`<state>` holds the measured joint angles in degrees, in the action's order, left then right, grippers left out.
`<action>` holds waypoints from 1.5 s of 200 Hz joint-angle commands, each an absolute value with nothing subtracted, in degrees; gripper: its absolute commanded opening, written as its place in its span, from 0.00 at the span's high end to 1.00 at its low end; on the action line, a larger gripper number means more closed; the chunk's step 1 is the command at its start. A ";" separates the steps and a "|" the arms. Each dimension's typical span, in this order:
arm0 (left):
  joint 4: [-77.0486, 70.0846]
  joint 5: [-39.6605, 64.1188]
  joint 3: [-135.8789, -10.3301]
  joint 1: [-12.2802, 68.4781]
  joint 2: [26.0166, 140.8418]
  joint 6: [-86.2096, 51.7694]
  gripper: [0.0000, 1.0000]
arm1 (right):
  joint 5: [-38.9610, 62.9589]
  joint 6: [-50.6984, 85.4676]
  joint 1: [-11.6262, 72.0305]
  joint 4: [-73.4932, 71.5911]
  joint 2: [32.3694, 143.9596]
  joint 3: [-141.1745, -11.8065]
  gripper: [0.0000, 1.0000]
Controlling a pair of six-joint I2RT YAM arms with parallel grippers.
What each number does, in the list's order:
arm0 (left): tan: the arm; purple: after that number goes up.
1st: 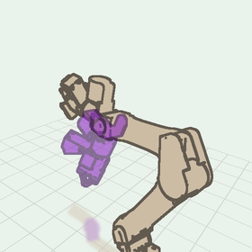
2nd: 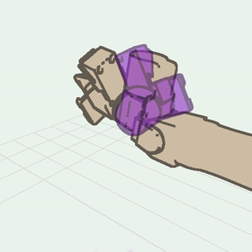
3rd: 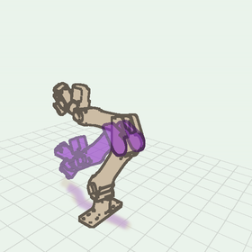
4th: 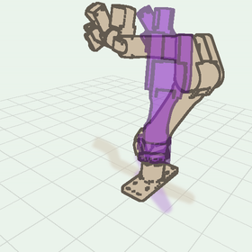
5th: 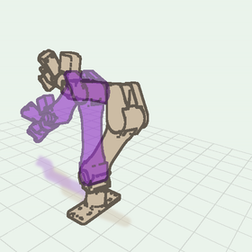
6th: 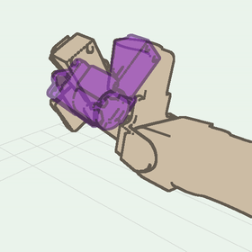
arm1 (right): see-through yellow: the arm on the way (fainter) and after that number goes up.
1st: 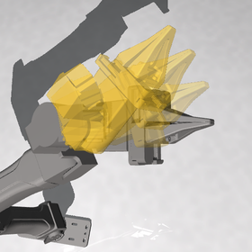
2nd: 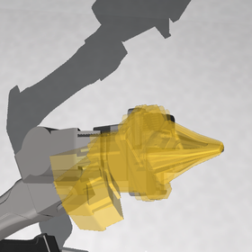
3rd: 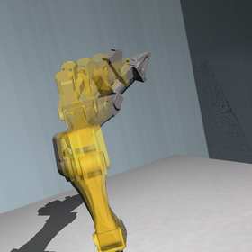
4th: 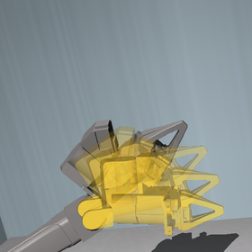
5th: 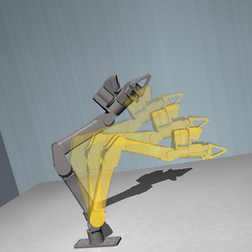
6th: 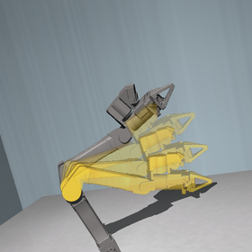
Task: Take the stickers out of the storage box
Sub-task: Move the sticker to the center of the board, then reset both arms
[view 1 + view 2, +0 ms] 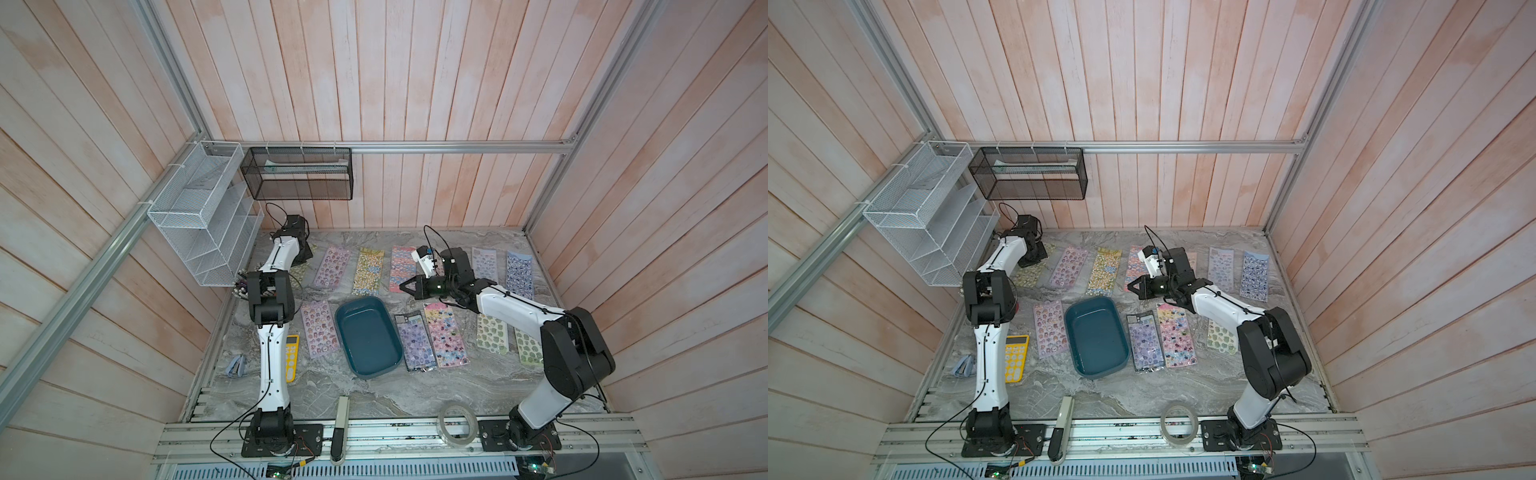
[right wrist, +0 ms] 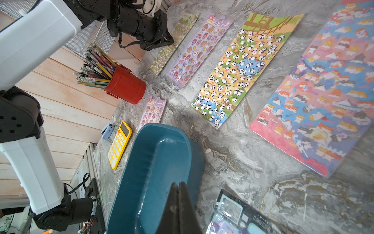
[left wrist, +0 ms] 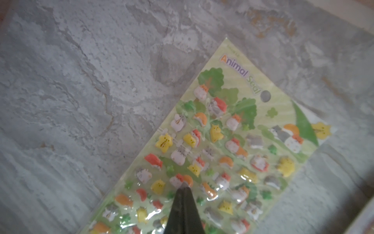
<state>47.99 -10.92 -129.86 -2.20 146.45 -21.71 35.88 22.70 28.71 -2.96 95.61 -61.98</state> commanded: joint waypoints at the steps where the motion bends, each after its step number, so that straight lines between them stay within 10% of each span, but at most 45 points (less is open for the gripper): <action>1: 48.14 -10.49 -129.77 -1.43 144.73 -21.93 0.82 | 35.71 22.25 28.48 -2.42 95.54 -63.81 1.00; 61: 50.72 -13.68 -129.96 1.58 132.14 -22.28 0.64 | 33.09 21.68 28.55 -0.81 89.65 -61.65 1.00; 120: 41.04 -13.94 -102.20 8.26 101.32 -26.03 0.60 | 14.37 14.37 28.17 10.36 74.18 -62.40 0.86; 172: 22.81 -10.77 -73.48 9.93 69.88 -25.40 0.32 | -4.55 12.10 28.05 10.10 58.40 -55.52 0.53; 181: 18.93 -9.93 -68.69 9.93 64.91 -23.89 0.00 | -8.07 11.88 28.05 9.90 56.24 -54.16 0.49; 227: 1.72 -12.25 -46.14 9.85 42.04 -22.09 0.00 | -26.45 11.50 28.04 6.78 47.20 -48.61 0.26; 233: -0.33 -13.08 -43.73 9.85 39.92 -21.73 0.00 | -29.03 10.96 28.04 5.47 46.22 -47.30 0.00; 300: -4.05 -25.80 -30.28 9.84 44.19 -12.96 0.00 | -46.69 -6.28 27.69 -6.02 51.97 -36.12 0.01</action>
<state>-4.03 -20.95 -33.71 9.91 40.58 -15.94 -36.56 0.08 28.18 -1.74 46.57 -39.27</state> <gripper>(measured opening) 0.999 0.988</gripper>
